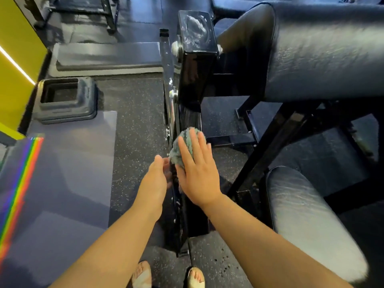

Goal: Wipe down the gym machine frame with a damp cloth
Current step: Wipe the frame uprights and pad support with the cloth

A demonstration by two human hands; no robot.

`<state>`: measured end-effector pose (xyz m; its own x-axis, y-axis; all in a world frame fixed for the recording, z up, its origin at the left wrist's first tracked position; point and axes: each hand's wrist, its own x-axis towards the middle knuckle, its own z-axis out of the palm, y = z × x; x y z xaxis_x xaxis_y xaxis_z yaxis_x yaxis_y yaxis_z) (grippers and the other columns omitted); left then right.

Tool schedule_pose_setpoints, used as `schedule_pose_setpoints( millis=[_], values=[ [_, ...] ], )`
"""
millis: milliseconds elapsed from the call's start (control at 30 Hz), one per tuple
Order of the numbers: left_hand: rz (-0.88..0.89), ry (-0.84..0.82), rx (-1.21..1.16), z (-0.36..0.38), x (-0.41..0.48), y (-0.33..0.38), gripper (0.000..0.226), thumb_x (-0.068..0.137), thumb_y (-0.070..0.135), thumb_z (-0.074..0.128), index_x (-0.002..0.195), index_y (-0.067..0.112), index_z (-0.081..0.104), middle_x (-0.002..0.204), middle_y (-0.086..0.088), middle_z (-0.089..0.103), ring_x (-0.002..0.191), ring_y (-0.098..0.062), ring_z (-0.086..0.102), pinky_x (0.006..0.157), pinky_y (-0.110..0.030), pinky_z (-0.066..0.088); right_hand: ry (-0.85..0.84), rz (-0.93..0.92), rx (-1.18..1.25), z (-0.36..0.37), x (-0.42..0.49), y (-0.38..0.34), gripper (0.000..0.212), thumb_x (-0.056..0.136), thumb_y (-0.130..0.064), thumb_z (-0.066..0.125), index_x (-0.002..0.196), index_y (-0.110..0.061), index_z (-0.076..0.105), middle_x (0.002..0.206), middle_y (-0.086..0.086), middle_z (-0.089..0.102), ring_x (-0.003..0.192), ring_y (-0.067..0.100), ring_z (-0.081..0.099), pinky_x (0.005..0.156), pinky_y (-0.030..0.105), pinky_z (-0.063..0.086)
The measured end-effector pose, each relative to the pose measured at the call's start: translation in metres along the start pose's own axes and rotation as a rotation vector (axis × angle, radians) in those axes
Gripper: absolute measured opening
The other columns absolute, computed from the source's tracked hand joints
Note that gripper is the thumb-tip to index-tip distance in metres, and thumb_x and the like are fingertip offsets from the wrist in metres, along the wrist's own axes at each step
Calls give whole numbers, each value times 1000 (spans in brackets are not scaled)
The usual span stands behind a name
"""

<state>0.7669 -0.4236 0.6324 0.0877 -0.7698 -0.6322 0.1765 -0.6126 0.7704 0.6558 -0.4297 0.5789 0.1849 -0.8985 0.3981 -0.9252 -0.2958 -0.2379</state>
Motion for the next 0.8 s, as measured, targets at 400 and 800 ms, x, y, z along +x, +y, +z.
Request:
schedule_pose_setpoints(
  millis=[400, 800],
  values=[
    [-100, -135, 257, -8, -26, -24, 29, 101, 42, 29, 113, 26, 50, 117, 6, 48, 114, -18, 47, 106, -40, 34, -302, 123, 384, -24, -126, -12, 47, 90, -8, 43, 136, -18, 49, 146, 9, 44, 136, 20, 38, 116, 30, 24],
    [294, -397, 523, -13, -51, -6, 23, 84, 29, 67, 105, 36, 60, 96, 14, 62, 76, 9, 60, 64, -9, 46, -646, 953, 1422, -110, -29, 0, 20, 93, -15, 54, 108, -4, 60, 106, 22, 65, 93, 29, 64, 91, 43, 51]
  ],
)
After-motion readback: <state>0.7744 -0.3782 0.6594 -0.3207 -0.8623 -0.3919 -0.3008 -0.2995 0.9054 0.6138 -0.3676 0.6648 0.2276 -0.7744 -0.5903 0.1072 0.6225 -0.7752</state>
